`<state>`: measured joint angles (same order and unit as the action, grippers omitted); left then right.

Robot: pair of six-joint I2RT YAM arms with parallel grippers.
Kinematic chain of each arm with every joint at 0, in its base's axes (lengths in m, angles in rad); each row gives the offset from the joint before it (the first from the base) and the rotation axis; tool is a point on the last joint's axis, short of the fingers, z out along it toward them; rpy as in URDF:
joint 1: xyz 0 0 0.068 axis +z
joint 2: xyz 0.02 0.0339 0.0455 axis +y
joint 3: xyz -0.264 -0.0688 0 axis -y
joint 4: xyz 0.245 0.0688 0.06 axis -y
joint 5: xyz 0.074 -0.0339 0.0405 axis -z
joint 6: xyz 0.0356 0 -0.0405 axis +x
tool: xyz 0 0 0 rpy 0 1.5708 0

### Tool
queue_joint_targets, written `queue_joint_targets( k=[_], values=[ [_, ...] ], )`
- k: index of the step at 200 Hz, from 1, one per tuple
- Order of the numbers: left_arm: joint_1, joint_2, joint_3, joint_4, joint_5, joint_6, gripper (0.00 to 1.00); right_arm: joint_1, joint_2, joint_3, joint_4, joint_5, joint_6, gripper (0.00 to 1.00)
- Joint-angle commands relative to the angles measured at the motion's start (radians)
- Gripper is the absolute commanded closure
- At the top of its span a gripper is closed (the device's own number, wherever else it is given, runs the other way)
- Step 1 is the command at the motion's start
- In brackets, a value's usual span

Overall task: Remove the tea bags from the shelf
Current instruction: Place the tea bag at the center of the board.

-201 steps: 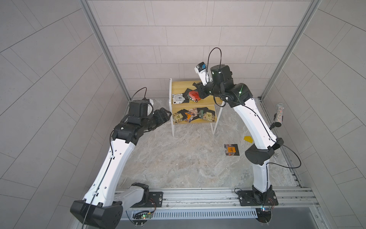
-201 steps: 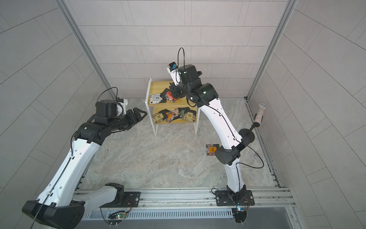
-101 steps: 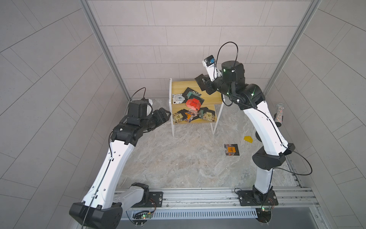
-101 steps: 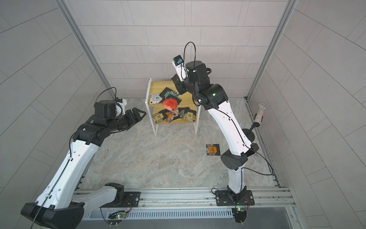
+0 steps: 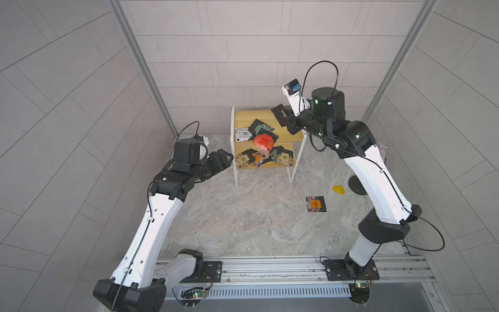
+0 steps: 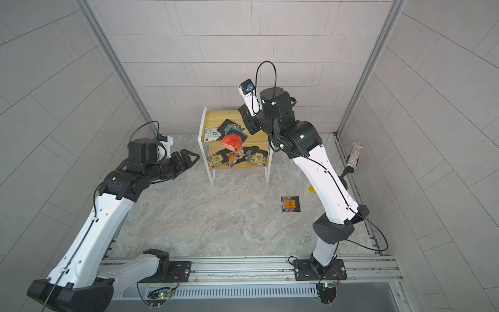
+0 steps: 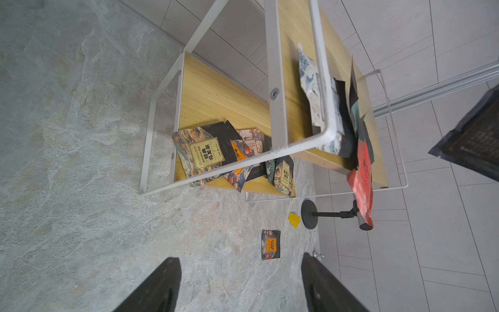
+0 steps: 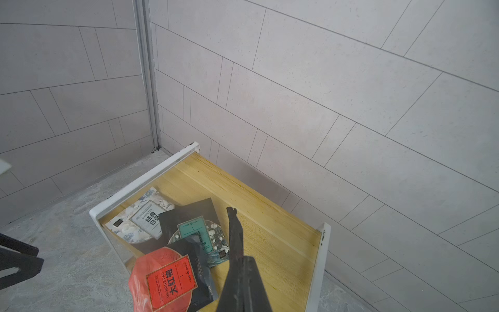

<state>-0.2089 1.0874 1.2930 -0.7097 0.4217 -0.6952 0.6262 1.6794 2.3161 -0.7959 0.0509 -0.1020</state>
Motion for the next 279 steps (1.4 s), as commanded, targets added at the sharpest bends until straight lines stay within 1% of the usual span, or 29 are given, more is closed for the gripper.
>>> queue_joint_targets(
  k=[1, 19, 64, 93, 123, 162, 206, 238, 279],
  values=[
    [0.000, -0.030, -0.032, -0.004, 0.012, 0.037, 0.22, 0.013, -0.121, -0.121, 0.077, 0.020, -0.015, 1.00],
    [-0.003, -0.042, -0.059, -0.004, 0.015, 0.047, 0.22, 0.022, -0.217, -0.260, 0.124, 0.023, -0.025, 1.00],
    [-0.011, -0.074, -0.139, -0.005, 0.019, 0.052, 0.22, 0.035, -0.420, -0.546, 0.175, 0.047, -0.055, 1.00],
    [-0.019, -0.092, -0.190, -0.002, 0.014, 0.056, 0.22, 0.037, -0.531, -0.722, 0.207, 0.064, -0.065, 1.00],
    [-0.027, -0.104, -0.243, 0.009, 0.011, 0.054, 0.22, 0.038, -0.614, -0.884, 0.226, 0.081, -0.054, 1.00],
    [-0.041, -0.106, -0.308, 0.036, 0.015, 0.052, 0.22, 0.048, -0.684, -1.070, 0.259, 0.094, -0.034, 1.00],
    [-0.050, -0.098, -0.373, 0.060, 0.012, 0.057, 0.22, 0.063, -0.756, -1.304, 0.380, 0.097, -0.031, 1.00],
    [-0.051, -0.083, -0.407, 0.088, 0.016, 0.052, 0.22, 0.079, -0.772, -1.449, 0.484, 0.119, -0.025, 1.00],
    [-0.050, -0.043, -0.425, 0.091, 0.039, 0.062, 0.22, 0.086, -0.754, -1.567, 0.585, 0.157, -0.007, 1.00]
  ],
)
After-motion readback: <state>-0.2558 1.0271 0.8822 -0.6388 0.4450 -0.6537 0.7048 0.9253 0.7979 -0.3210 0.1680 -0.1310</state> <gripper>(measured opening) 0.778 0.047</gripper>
